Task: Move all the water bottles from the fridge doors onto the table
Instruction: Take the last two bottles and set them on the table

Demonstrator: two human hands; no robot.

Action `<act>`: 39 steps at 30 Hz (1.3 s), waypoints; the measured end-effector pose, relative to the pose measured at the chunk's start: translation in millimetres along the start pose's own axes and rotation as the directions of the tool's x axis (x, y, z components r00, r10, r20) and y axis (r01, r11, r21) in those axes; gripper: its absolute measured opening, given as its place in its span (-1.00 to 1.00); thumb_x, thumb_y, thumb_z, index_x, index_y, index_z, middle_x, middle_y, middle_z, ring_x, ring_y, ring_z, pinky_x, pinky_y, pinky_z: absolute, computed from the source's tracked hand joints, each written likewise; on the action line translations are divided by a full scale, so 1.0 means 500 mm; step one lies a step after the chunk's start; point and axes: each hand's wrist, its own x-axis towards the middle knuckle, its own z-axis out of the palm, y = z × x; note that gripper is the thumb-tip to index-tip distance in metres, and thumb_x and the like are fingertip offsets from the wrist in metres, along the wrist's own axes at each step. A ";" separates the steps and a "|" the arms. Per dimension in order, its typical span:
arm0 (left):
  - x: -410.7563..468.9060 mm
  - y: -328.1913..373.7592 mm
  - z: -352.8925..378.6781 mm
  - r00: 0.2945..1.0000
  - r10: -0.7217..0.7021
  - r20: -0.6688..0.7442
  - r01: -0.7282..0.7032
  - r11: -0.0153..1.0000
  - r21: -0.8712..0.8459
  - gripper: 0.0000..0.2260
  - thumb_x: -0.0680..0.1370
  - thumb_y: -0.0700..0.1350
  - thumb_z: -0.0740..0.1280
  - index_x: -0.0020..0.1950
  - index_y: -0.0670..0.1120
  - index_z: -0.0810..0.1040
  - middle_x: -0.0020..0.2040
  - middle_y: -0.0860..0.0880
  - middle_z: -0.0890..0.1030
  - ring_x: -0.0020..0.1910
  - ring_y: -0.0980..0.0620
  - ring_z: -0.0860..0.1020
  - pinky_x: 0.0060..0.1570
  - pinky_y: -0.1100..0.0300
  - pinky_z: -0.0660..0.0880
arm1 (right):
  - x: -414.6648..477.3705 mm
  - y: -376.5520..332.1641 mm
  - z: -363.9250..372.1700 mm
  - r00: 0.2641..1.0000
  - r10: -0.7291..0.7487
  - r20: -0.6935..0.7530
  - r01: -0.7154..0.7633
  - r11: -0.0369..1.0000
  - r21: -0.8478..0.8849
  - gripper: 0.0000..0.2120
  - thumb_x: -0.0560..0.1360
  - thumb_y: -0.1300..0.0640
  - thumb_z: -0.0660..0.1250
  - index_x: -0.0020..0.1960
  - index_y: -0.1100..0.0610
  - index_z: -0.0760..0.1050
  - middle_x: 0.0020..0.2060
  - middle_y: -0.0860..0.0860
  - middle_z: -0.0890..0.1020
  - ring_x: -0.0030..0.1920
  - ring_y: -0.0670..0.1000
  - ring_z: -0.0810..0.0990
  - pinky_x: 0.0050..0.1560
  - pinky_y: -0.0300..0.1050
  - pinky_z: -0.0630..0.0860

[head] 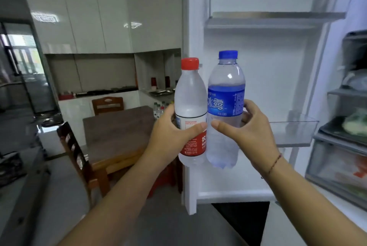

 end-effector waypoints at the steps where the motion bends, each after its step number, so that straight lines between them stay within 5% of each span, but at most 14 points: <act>1: -0.005 -0.014 -0.024 1.000 -0.017 -0.015 0.018 1.000 0.007 -0.57 0.37 -0.06 0.54 0.18 0.12 0.48 0.03 0.18 0.63 -0.02 0.18 0.63 -0.07 0.25 0.58 | -0.004 0.002 0.028 1.000 0.003 0.025 -0.003 1.000 -0.005 -0.37 0.28 0.02 0.53 0.28 0.02 0.36 0.11 -0.06 0.57 0.08 -0.03 0.58 0.01 -0.22 0.56; 10: -0.005 -0.168 -0.253 0.975 -0.177 -0.137 0.188 0.980 0.068 -0.60 0.37 -0.05 0.54 0.02 0.24 0.40 -0.12 0.27 0.55 -0.19 0.37 0.56 -0.29 0.42 0.45 | -0.014 0.036 0.309 0.975 0.034 0.219 -0.039 0.999 0.018 -0.35 0.24 0.04 0.57 0.26 0.03 0.40 0.06 -0.14 0.58 0.05 -0.19 0.55 -0.11 -0.42 0.49; 15: 0.037 -0.270 -0.383 0.963 -0.230 -0.139 0.247 0.961 0.126 -0.53 0.36 -0.03 0.54 0.14 0.15 0.37 -0.08 0.27 0.50 -0.14 0.33 0.48 -0.22 0.40 0.39 | -0.005 0.078 0.486 0.967 0.101 0.232 -0.116 0.992 0.054 -0.37 0.24 0.12 0.58 0.24 0.07 0.42 -0.01 -0.19 0.57 0.02 -0.24 0.54 -0.12 -0.53 0.47; 19: 0.081 -0.343 -0.468 0.965 -0.235 -0.115 0.252 0.952 0.171 -0.51 0.36 -0.07 0.55 0.14 0.15 0.35 -0.09 0.29 0.46 -0.16 0.33 0.45 -0.18 0.46 0.36 | 0.012 0.113 0.606 0.960 0.165 0.225 -0.191 0.977 0.099 -0.39 0.26 0.19 0.56 0.24 0.08 0.41 -0.04 -0.21 0.55 -0.01 -0.23 0.54 -0.13 -0.47 0.49; 23: 0.128 -0.417 -0.523 0.963 -0.253 -0.095 0.267 0.943 0.196 -0.55 0.35 -0.11 0.56 0.16 0.04 0.48 0.09 0.10 0.60 0.05 0.13 0.57 0.05 0.20 0.52 | 0.045 0.157 0.686 0.947 0.222 0.234 -0.253 0.961 0.113 -0.42 0.26 0.22 0.55 0.23 0.05 0.43 0.00 -0.14 0.59 0.08 -0.10 0.57 0.12 -0.13 0.52; 26: 0.168 -0.478 -0.545 0.957 -0.279 -0.076 0.288 0.943 0.165 -0.59 0.34 -0.13 0.57 0.04 0.19 0.47 0.01 0.14 0.59 -0.01 0.17 0.56 0.03 0.19 0.49 | 0.077 0.201 0.730 0.931 0.284 0.228 -0.315 0.942 0.114 -0.45 0.26 0.23 0.55 0.19 0.05 0.45 0.03 -0.05 0.61 0.10 -0.02 0.58 0.16 -0.03 0.52; 30: 0.231 -0.573 -0.555 0.944 -0.323 -0.063 0.329 0.934 0.140 -0.57 0.33 -0.09 0.58 0.16 0.02 0.58 0.08 0.06 0.66 0.08 0.07 0.62 0.15 -0.01 0.56 | 0.132 0.269 0.782 0.910 0.369 0.192 -0.390 0.916 0.089 -0.44 0.24 0.20 0.57 0.20 0.08 0.47 0.03 -0.01 0.62 0.06 -0.03 0.58 0.05 -0.11 0.52; 37: 0.406 -0.747 -0.532 0.939 -0.343 -0.039 0.345 0.930 0.130 -0.61 0.33 -0.08 0.57 0.11 -0.03 0.58 -0.02 0.13 0.65 -0.02 0.14 0.62 0.00 0.20 0.56 | 0.290 0.434 0.870 0.897 0.426 0.115 -0.437 0.894 0.095 -0.38 0.23 0.25 0.58 0.22 0.10 0.43 0.01 -0.03 0.60 -0.03 -0.07 0.55 -0.13 -0.26 0.45; 39: 0.465 -0.796 -0.516 0.928 -0.367 -0.063 0.372 0.921 0.117 -0.60 0.32 -0.06 0.57 0.10 0.01 0.54 -0.07 0.19 0.60 -0.04 0.17 0.60 -0.05 0.26 0.52 | 0.347 0.490 0.893 0.892 0.442 0.099 -0.451 0.887 0.103 -0.33 0.22 0.27 0.57 0.28 0.14 0.41 0.09 0.03 0.58 0.02 -0.02 0.54 -0.03 -0.18 0.47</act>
